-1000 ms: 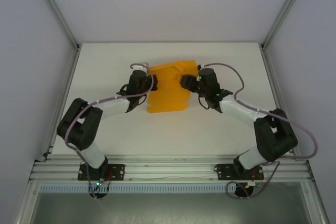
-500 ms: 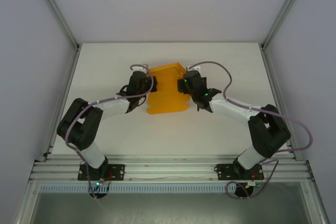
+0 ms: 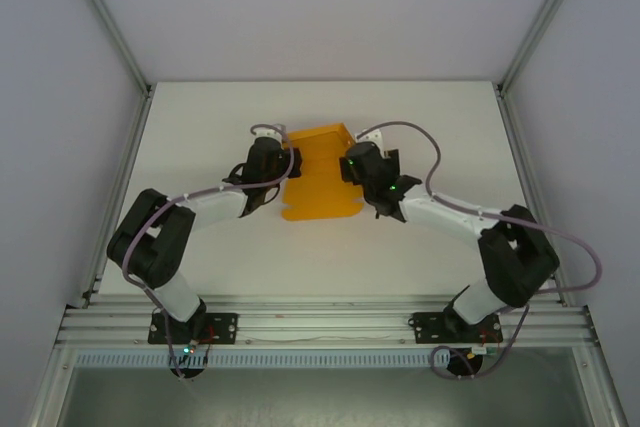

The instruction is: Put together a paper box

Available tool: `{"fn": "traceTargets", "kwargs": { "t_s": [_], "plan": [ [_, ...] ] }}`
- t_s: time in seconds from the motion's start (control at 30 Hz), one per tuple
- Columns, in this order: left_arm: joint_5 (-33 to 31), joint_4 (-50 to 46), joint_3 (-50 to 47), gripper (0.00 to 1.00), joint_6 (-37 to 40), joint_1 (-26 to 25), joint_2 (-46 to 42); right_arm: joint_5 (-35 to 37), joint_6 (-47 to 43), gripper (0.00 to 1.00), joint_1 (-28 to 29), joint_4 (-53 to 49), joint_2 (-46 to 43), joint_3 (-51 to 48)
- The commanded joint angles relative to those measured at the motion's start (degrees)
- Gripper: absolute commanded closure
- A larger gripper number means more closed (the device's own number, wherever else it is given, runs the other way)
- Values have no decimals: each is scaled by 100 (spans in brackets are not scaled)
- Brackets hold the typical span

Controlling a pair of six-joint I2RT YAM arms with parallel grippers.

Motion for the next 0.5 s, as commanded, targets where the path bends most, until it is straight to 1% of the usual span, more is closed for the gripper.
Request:
{"fn": "traceTargets", "kwargs": {
  "t_s": [0.0,0.13,0.27,0.37,0.47],
  "plan": [
    [196,464,25,100,40,-39,-373,80,-82,8,-97,12,-663,-280],
    [195,382,-39,100,189,-34,-446,-287,68,6,-353,-34,-1517,-667],
    [166,194,-7,100,344,-36,-476,-1113,237,5,-762,-76,-2431,-1120],
    [216,125,16,100,416,-29,-475,-1541,341,3,-1069,26,-3111,-1442],
    [371,150,31,100,512,-26,-448,-2073,463,4,-1513,-38,-3564,-1493]
  ]
}}
